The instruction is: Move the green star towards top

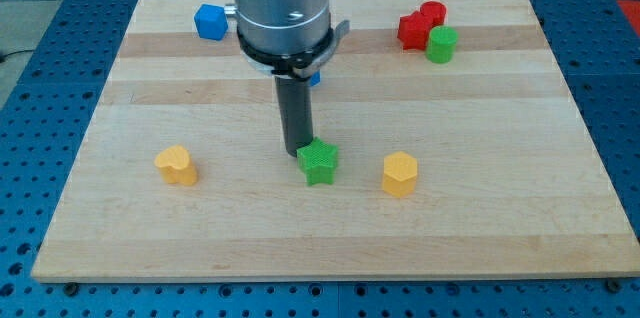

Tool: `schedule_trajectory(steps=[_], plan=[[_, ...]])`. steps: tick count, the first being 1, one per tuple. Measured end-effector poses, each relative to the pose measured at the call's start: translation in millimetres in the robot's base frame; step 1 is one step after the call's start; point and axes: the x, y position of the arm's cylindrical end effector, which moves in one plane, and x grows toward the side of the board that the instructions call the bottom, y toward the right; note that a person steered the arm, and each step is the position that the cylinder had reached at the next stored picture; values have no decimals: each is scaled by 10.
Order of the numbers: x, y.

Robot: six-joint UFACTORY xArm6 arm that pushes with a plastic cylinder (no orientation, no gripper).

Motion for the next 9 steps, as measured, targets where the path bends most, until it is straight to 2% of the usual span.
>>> schedule_trajectory(steps=[1,2,3,4,6,7,9], plan=[[63,-355],[560,-190],[415,20],[78,276],[-87,1113],[-414,1324],[-1072,1385]])
